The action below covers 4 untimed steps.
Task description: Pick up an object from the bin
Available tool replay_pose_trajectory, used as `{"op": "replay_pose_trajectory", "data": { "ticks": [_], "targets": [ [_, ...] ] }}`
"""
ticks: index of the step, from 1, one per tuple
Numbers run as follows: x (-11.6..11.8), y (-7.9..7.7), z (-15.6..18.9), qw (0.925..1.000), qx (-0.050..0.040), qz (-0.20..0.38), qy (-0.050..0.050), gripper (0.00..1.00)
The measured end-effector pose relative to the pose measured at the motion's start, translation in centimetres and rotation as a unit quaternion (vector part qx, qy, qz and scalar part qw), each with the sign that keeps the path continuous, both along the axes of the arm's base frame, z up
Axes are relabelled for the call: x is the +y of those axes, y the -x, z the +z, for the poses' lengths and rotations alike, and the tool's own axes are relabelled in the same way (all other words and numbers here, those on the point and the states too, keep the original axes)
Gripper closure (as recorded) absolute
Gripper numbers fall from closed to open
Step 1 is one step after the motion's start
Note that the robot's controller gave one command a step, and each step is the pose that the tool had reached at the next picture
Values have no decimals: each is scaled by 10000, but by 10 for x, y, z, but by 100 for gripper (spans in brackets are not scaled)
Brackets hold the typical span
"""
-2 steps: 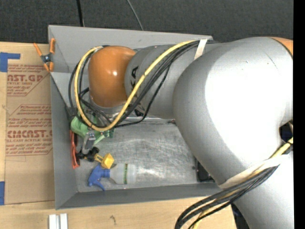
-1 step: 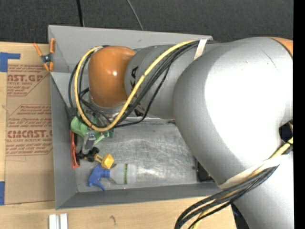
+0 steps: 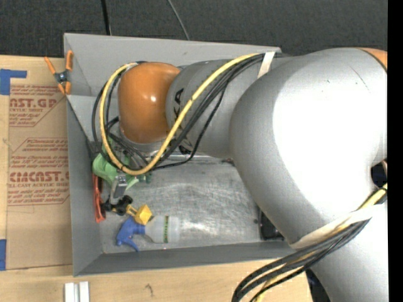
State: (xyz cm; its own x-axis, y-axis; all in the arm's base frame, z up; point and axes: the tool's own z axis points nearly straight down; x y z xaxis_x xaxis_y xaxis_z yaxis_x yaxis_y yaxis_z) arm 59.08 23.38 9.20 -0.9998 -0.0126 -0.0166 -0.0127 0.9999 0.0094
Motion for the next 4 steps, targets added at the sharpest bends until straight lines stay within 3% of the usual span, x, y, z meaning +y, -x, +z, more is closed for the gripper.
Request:
{"op": "replay_pose_trajectory", "data": {
  "ticks": [1, 2, 3, 4],
  "targets": [
    [4, 1, -1, 9986, 22, -528, 27, 0],
    [1, 0, 0, 9973, 23, -734, 25, 0],
    [3, -6, -2, 9986, 91, -511, 32, 0],
    [1, -3, -2, 9953, 76, -968, 40, 0]
  ]
}}
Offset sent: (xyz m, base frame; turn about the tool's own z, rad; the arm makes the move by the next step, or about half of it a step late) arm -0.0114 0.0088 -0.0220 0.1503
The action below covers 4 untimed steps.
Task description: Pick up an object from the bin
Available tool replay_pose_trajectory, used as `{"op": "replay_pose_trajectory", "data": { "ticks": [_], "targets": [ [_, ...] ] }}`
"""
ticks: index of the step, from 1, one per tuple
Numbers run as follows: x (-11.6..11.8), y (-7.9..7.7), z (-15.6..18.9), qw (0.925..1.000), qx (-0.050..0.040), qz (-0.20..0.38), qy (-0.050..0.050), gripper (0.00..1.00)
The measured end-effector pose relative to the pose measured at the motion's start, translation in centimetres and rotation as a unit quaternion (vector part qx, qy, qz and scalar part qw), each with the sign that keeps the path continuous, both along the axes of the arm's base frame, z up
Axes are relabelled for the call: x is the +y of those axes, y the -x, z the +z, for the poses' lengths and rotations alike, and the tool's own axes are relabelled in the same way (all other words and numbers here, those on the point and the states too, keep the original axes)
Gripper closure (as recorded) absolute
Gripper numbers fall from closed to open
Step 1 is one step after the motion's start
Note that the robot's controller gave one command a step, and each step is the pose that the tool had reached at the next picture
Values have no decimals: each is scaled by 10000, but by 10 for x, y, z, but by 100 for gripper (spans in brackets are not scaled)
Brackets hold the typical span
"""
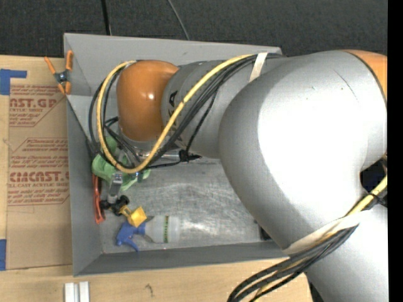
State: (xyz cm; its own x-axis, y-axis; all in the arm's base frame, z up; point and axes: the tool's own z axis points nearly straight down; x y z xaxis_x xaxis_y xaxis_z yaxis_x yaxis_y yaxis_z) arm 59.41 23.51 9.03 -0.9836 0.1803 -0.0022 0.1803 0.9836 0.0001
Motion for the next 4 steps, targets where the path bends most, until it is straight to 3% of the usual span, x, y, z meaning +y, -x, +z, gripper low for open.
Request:
{"op": "replay_pose_trajectory", "data": {
  "ticks": [1, 2, 4],
  "targets": [
    [2, 1, 0, 9999, -37, 118, -5, 0],
    [10, 42, 6, 9909, -38, -1343, -8, 100],
    [6, 43, 26, 9886, 14, -1508, -1, 100]
  ]
}}
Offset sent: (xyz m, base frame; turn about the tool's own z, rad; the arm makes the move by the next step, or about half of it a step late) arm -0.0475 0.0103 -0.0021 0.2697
